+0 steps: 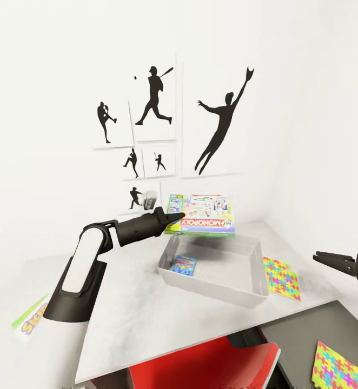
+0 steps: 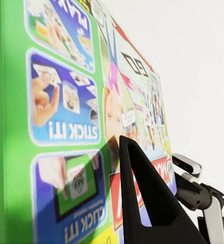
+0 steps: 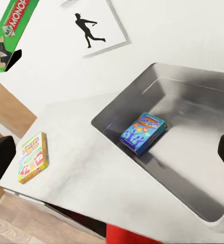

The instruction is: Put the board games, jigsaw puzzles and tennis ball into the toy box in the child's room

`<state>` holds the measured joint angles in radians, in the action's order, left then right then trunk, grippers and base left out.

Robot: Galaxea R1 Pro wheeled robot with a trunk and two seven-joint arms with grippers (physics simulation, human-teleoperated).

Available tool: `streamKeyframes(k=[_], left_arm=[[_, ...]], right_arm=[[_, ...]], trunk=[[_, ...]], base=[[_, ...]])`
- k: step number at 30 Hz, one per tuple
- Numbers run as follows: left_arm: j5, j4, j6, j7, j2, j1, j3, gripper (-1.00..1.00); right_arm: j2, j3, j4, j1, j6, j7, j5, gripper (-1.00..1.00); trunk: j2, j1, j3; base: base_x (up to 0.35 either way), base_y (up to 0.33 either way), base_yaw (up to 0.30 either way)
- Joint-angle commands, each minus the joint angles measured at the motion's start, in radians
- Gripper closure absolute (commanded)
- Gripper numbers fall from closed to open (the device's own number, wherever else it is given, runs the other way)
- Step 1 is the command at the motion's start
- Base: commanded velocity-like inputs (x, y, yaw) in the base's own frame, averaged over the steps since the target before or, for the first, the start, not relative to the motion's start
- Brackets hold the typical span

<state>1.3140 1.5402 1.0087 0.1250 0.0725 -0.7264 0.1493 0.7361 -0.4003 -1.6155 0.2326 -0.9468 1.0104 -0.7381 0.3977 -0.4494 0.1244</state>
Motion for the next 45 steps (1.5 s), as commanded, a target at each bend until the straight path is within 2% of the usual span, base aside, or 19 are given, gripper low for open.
streamKeyframes(k=[1,13,20,22,23,28,32,40,45], left_arm=[[0.013,-0.007,0.003,0.009,0.002,-0.008,0.0,1.0],[0.011,-0.109,0.004,0.012,0.008,-0.044,0.001,1.0],[0.01,-0.224,0.004,0.012,0.01,-0.081,0.005,1.0],[0.007,-0.283,0.003,0.01,0.01,-0.11,0.019,1.0],[0.007,-0.283,0.003,0.01,0.01,-0.11,0.019,1.0],[-0.018,-0.424,-0.017,0.001,0.011,-0.186,0.078,1.0],[-0.028,-0.478,-0.047,-0.006,0.01,-0.214,0.097,1.0],[-0.043,-0.517,-0.098,-0.031,0.009,-0.23,0.113,1.0],[-0.081,-0.529,-0.138,-0.088,0.006,-0.228,0.133,1.0]], right_arm=[[0.0,0.0,0.0,0.002,-0.004,0.003,0.0,-1.0],[0.0,0.0,0.0,0.002,-0.017,0.002,0.0,-1.0],[0.001,0.0,0.0,0.002,-0.023,0.002,0.0,-1.0],[0.001,0.0,0.0,0.002,-0.023,0.002,0.0,-1.0],[0.001,0.0,0.0,0.002,-0.023,0.002,0.0,-1.0],[0.002,0.0,0.0,0.002,-0.024,0.002,0.0,-1.0],[0.002,0.0,0.0,0.002,-0.024,0.003,0.0,-1.0],[0.002,0.0,0.0,0.002,-0.024,0.003,0.0,-1.0],[0.002,0.0,0.0,0.002,-0.024,0.003,-0.001,-1.0]], trunk=[[0.002,-0.001,0.002],[0.002,-0.001,-0.001],[0.002,-0.001,-0.002],[0.002,-0.001,-0.002],[0.002,-0.001,-0.002],[0.002,-0.001,-0.002],[0.002,-0.001,-0.002],[0.002,-0.001,-0.002],[0.002,-0.001,-0.002]], base=[[0.0,0.0,-0.275],[0.0,0.0,-0.209],[0.0,0.0,-0.042],[0.0,0.0,-0.017],[0.0,0.0,-0.016],[0.0,0.0,-0.008],[0.0,0.0,-0.02],[0.0,0.0,-0.143],[0.0,0.0,-0.213]])
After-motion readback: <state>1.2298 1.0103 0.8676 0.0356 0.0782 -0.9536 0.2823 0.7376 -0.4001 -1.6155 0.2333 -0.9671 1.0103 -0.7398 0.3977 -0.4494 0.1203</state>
